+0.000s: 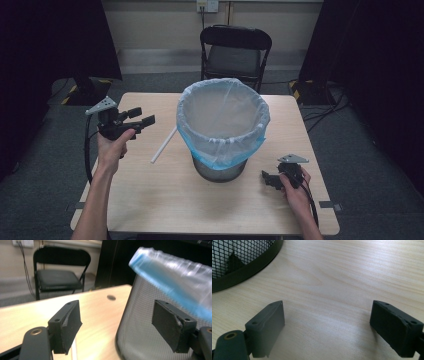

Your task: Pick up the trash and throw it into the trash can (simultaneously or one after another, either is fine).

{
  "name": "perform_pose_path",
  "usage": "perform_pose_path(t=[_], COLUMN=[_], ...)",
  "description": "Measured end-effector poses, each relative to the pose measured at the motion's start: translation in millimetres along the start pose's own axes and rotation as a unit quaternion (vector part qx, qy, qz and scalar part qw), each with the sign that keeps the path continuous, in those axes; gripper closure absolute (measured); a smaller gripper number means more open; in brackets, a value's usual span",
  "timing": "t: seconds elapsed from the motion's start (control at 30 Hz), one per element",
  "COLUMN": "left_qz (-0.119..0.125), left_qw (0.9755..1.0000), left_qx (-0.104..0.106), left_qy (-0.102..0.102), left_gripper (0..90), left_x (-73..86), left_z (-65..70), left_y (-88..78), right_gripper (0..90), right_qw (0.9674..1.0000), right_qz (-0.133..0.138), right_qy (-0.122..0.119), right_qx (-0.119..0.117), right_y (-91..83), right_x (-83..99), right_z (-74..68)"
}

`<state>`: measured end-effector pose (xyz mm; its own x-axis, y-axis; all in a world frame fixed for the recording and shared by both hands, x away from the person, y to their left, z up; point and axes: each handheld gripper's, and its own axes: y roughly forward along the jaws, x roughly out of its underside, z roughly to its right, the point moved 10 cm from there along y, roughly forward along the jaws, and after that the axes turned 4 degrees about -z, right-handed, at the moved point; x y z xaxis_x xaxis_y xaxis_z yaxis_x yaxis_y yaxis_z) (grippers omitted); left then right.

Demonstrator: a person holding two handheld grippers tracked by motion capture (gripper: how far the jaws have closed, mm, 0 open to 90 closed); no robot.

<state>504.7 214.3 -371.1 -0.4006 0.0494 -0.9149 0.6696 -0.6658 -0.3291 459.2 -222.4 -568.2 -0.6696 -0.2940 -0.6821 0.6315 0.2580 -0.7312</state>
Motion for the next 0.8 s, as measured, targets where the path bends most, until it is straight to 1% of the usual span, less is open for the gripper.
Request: perform_pose_path(t=[0.07,0.1,0.13,0.17,0.2,0.27,0.3,0.33,0.37,0.4,0.43,0.47,0.5,0.57,0.6,0.63,0.67,0.7,0.77,0.8], left_qz=[-0.005,-0.005,-0.025,-0.032,-0.032,-0.035,-0.035,-0.053,-0.063,-0.065,-0.065,-0.061,-0.065,-0.089,-0.094,-0.094,-0.101,-0.114,-0.125,-0.132], left_qw=[1.0000,1.0000,0.9996,0.9992,0.9988,0.9986,0.9986,0.9977,0.9967,0.9962,0.9962,0.9967,0.9965,0.9947,0.9940,0.9940,0.9933,0.9920,0.9906,0.9899], left_qx=[-0.001,-0.001,-0.005,-0.018,-0.028,-0.031,-0.031,-0.036,-0.043,-0.049,-0.049,-0.045,-0.046,-0.046,-0.048,-0.048,-0.052,-0.053,-0.054,-0.051], left_qy=[0.000,0.000,0.008,0.016,0.024,0.023,0.023,0.021,0.026,0.030,0.030,0.027,0.024,0.022,0.026,0.026,0.022,0.013,0.006,0.001], left_gripper=[23.1,23.1,23.2,23.2,23.2,23.1,23.2,23.2,23.2,23.2,23.8,26.2,26.8,26.0,25.6,25.7,25.8,25.4,25.4,25.4], left_x=[6.0,6.0,14.5,17.6,19.7,25.6,25.6,33.8,37.2,39.2,39.2,43.7,47.3,58.2,63.4,63.4,70.7,81.2,91.2,96.5], left_z=[-2.5,-2.5,-4.7,-6.9,-8.8,-10.6,-10.6,-15.4,-17.8,-18.8,-18.8,-18.5,-19.1,-20.7,-21.5,-21.5,-22.7,-25.5,-28.4,-29.0], left_y=[-0.5,-0.5,0.3,0.8,0.4,0.1,0.1,2.0,2.7,3.1,3.1,2.9,4.1,7.9,9.9,9.9,12.4,17.1,24.1,27.6], right_gripper=[11.4,11.4,11.4,11.4,11.4,11.4,11.4,11.4,11.4,11.4,11.4,11.4,11.4,11.4,11.4,11.4,11.4,11.4,11.4,11.4], right_qw=[1.0000,1.0000,1.0000,1.0000,1.0000,1.0000,1.0000,1.0000,1.0000,1.0000,1.0000,1.0000,1.0000,1.0000,1.0000,1.0000,1.0000,1.0000,1.0000,1.0000], right_qz=[0.000,0.000,0.000,0.000,0.000,0.000,0.000,0.000,0.000,0.000,0.000,0.000,0.000,0.000,0.000,0.000,0.000,0.000,0.000,0.000], right_qy=[0.000,0.000,0.000,0.000,0.000,0.000,0.000,0.000,0.000,0.000,0.000,0.000,0.000,0.000,0.000,0.000,0.000,0.000,0.000,0.000], right_qx=[0.000,0.000,0.000,0.000,0.000,0.000,0.000,0.000,0.000,0.000,0.000,0.000,0.000,0.000,0.000,0.000,0.000,0.000,0.000,0.000], right_y=[0.0,0.0,0.0,0.0,0.0,0.0,0.0,0.0,0.0,0.0,0.0,0.0,0.0,0.0,0.0,0.0,0.0,0.0,0.0,0.0], right_x=[0.0,0.0,0.0,0.0,0.0,0.0,0.0,0.0,0.0,0.0,0.0,0.0,0.0,0.0,0.0,0.0,0.0,0.0,0.0,0.0], right_z=[0.0,0.0,0.0,0.0,0.0,0.0,0.0,0.0,0.0,0.0,0.0,0.0,0.0,0.0,0.0,0.0,0.0,0.0,0.0,0.0])
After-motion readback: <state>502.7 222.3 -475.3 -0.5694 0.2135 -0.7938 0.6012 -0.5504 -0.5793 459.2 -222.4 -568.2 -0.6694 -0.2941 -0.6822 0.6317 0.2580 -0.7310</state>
